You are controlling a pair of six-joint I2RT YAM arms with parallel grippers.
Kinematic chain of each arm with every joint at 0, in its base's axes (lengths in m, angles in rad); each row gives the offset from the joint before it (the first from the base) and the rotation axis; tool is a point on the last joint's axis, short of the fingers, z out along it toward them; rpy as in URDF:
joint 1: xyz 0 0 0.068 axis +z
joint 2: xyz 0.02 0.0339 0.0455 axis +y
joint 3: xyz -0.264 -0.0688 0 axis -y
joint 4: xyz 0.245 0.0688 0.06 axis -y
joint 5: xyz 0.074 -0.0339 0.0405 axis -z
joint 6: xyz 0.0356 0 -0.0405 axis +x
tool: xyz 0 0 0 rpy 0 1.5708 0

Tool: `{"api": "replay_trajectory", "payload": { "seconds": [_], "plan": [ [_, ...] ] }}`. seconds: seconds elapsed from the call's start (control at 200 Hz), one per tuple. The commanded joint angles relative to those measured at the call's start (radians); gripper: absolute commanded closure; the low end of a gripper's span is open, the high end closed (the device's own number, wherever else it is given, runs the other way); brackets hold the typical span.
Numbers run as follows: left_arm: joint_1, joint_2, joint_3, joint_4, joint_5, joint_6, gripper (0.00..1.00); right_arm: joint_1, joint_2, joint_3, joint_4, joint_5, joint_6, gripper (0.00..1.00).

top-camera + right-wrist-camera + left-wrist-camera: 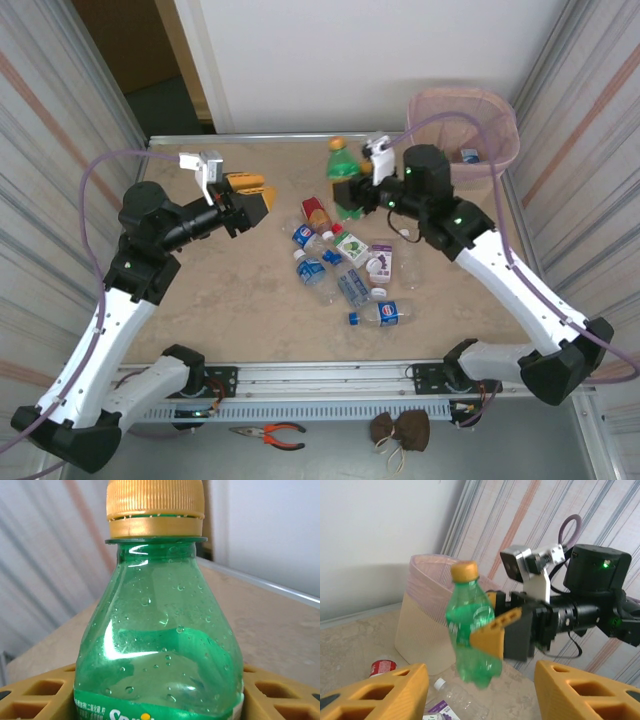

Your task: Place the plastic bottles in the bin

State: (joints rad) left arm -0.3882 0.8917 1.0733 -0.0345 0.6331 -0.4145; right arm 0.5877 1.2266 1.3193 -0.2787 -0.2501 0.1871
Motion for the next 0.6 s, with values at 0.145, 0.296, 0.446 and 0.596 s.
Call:
{"api": "replay_trajectory", "payload": {
  "seconds": [0.145,0.296,0.446,0.596],
  "plan": [
    [-0.008,-0.008,-0.005,0.005,-0.014,0.007,0.42,-0.280,-0.013,0.128,-0.074,0.029,0.299,0.57],
    [-0.008,-0.008,-0.012,0.013,-0.015,-0.001,0.42,-0.450,0.046,0.185,-0.067,0.022,0.505,0.61],
    [-0.008,-0.012,-0.016,0.013,-0.017,-0.006,0.43,-0.547,0.130,0.214,-0.025,0.125,0.721,0.60],
    [-0.008,-0.023,-0.025,0.012,-0.022,-0.012,0.43,-0.567,0.255,0.328,-0.112,0.278,0.918,0.56]
  ]
}}
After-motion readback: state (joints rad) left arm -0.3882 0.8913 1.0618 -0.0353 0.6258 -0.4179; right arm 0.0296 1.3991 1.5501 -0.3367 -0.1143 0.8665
